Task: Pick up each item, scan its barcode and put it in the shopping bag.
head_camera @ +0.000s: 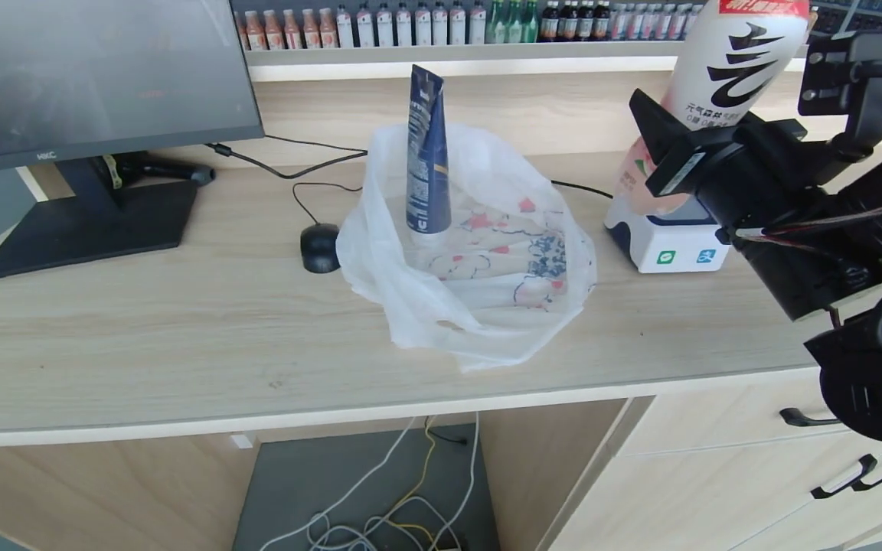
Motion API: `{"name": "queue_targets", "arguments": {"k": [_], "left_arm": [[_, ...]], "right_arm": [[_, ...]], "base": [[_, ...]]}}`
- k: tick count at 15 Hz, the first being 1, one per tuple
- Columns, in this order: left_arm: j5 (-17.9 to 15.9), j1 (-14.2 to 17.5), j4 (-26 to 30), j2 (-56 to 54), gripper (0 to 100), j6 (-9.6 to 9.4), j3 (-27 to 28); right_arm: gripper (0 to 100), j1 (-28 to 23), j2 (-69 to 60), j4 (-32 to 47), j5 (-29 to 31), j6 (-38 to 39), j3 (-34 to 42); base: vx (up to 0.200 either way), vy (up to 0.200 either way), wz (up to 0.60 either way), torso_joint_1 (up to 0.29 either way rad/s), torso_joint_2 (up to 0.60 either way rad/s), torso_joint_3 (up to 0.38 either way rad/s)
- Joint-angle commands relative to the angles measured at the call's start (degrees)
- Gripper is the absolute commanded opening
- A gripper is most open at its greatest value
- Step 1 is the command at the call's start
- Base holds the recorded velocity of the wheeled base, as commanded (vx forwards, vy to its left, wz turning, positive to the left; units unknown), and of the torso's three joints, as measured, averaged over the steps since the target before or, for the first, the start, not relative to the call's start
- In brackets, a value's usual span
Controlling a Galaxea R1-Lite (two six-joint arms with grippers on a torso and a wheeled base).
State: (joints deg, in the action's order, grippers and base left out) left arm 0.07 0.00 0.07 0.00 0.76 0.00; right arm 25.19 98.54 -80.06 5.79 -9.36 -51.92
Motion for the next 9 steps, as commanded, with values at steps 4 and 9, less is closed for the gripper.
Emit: {"name": "queue_targets", "arguments": {"k": [4,9], "left_arm": [[0.01,0.0,-0.07,0.0,100,-0.05,0.0],[0.01,0.0,-0.07,0.0,100,-0.05,0.0]], "right_arm": [[0,-0.05,-0.36,-0.01,0.01,-0.04,2.17],[0,-0.05,-0.36,0.51,0.01,-0.13,1.12]], "base": [[0.0,0.1,0.0,0.001,0.0,0.004],[0.0,0.0,0.0,0.0,0.0,0.0]]}}
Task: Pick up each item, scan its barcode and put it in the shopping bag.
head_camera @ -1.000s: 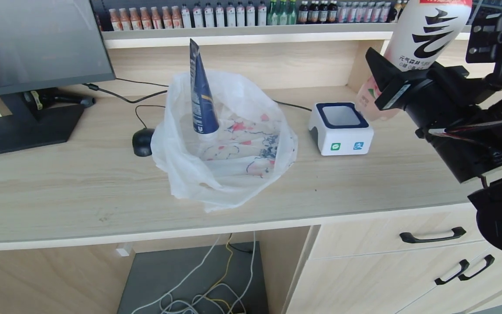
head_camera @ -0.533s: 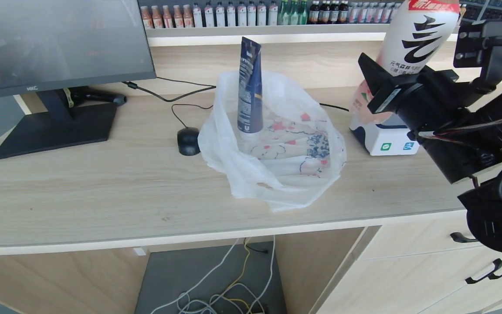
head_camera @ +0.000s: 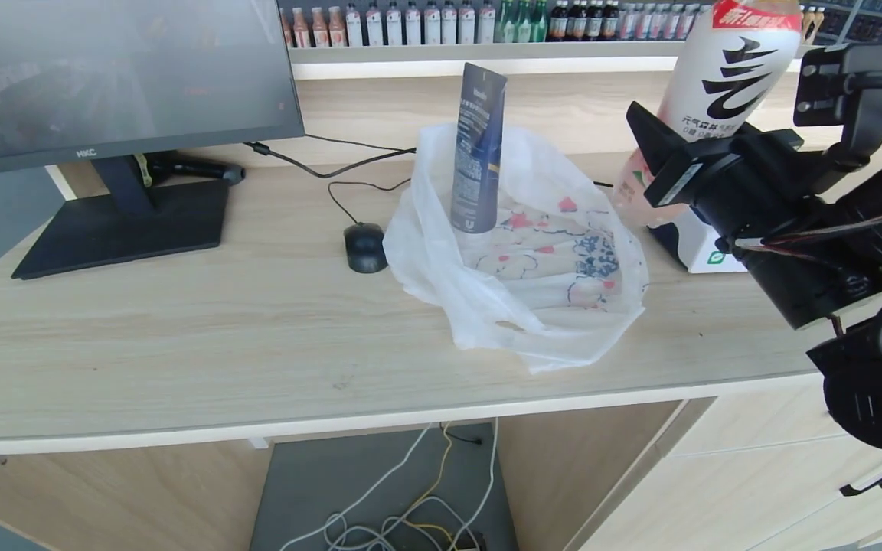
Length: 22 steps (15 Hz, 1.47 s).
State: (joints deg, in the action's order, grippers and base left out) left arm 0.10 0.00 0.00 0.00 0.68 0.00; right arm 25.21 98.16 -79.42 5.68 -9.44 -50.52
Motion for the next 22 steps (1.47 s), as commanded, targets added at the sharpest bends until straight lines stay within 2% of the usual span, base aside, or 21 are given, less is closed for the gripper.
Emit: {"name": "queue_targets", "arguments": {"k": [1,3,5,10,16,22], "left_arm": [[-0.01,0.0,0.0,0.0,100,0.02,0.0],[-0.01,0.0,0.0,0.0,100,0.02,0.0],[-0.01,0.0,0.0,0.0,100,0.02,0.0],[-0.01,0.0,0.0,0.0,100,0.02,0.0],[-0.01,0.0,0.0,0.0,100,0.02,0.0],[-0.01,0.0,0.0,0.0,100,0.02,0.0]], "right_arm": [[0,0.01,0.02,0.94,-0.23,0.12,-0.99],[0,-0.07,-0.07,4.01,-0.23,0.21,-2.74],[0,0.01,0.89,12.54,-0.23,2.4,-8.19],[0,0.19,3.62,26.86,-0.23,3.99,-20.5],[0,2.65,8.19,28.36,-0.14,4.25,-21.73],[0,2.65,11.18,27.92,0.12,5.48,-21.55]], "base": [[0.0,0.0,0.0,0.0,0.0,0.0],[0.0,0.0,0.0,0.0,0.0,0.0],[0.0,0.0,0.0,0.0,0.0,0.0],[0.0,0.0,0.0,0.0,0.0,0.0],[0.0,0.0,0.0,0.0,0.0,0.0],[0.0,0.0,0.0,0.0,0.0,0.0]]}}
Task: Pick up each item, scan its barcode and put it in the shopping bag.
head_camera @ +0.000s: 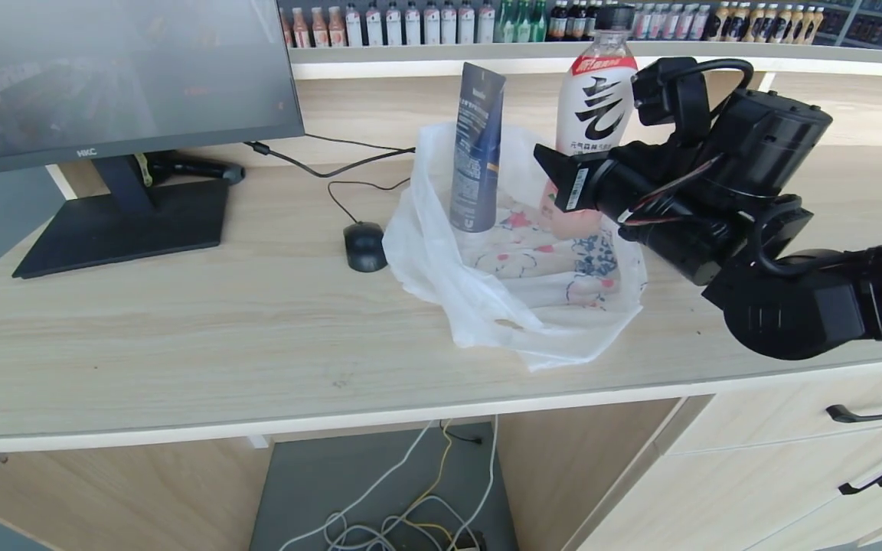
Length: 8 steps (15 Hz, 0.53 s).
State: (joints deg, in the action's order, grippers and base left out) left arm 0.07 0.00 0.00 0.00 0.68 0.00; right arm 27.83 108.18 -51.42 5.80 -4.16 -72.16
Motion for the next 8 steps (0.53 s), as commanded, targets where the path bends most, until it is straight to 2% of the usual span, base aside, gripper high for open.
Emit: {"name": "queue_targets", "arguments": {"k": [1,8], "left_arm": [[0.01,0.0,0.0,0.0,100,0.02,0.0],[0.01,0.0,0.0,0.0,100,0.02,0.0]], "right_arm": [[0,0.03,1.42,-0.08,0.0,0.73,0.09],[0,-0.23,3.88,-0.08,0.0,0.99,0.17]], "base": [[0.0,0.0,0.0,0.0,0.0,0.0],[0.0,0.0,0.0,0.0,0.0,0.0]]}}
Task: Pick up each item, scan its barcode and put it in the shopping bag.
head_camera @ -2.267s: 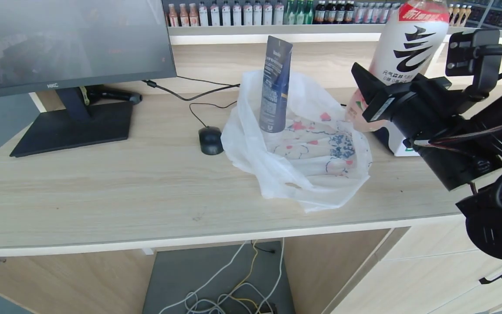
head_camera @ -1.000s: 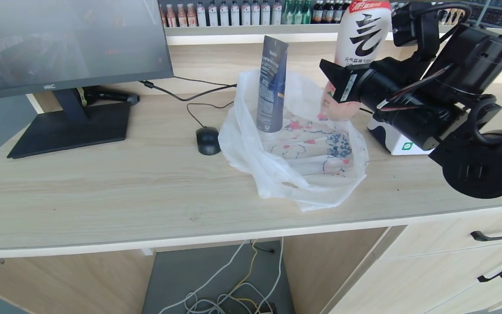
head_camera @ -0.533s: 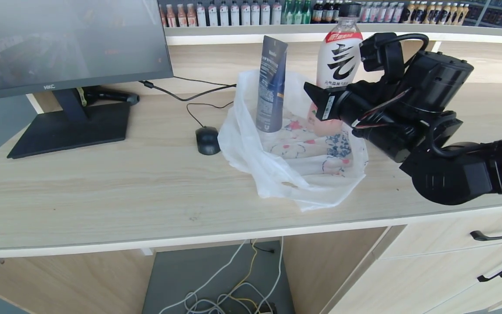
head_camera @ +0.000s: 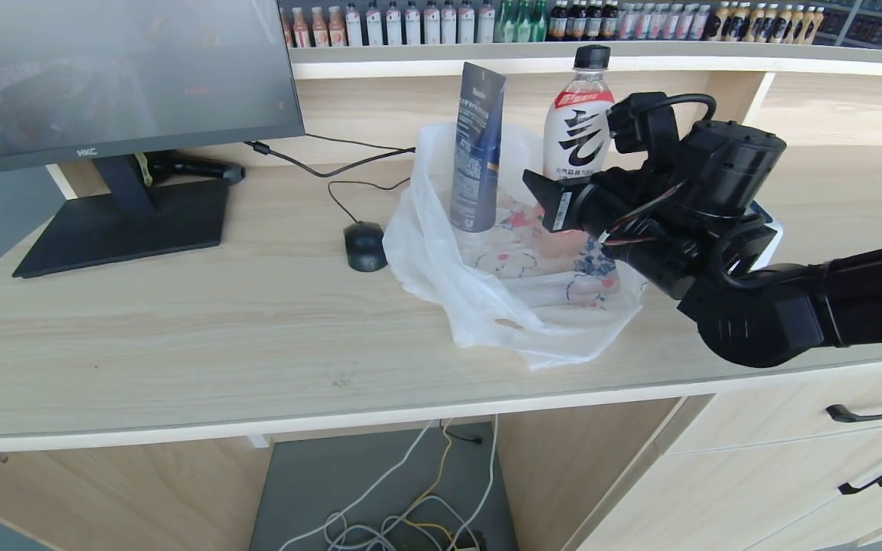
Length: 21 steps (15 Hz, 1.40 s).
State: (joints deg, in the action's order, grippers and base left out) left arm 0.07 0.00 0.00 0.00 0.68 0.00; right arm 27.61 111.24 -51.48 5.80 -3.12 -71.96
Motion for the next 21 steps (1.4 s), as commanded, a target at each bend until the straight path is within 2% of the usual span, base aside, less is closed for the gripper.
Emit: {"name": "queue_targets", "arguments": {"k": [1,19,20,21], "left_arm": [[0.01,0.0,0.0,0.0,100,0.02,0.0],[0.01,0.0,0.0,0.0,100,0.02,0.0],[0.01,0.0,0.0,0.0,100,0.02,0.0],[0.01,0.0,0.0,0.0,100,0.02,0.0]], "right_arm": [[0,-0.01,1.17,-0.02,0.0,-0.04,-0.02],[0,-0.01,1.88,0.06,0.09,1.01,0.15],[100,-0.01,1.96,0.06,0.09,1.01,0.15],[100,0.07,1.88,0.06,0.17,1.01,0.15]], "base": [[0.0,0.0,0.0,0.0,0.0,0.0],[0.0,0.0,0.0,0.0,0.0,0.0],[0.0,0.0,0.0,0.0,0.0,0.0],[0.0,0.0,0.0,0.0,0.0,0.0]]}}
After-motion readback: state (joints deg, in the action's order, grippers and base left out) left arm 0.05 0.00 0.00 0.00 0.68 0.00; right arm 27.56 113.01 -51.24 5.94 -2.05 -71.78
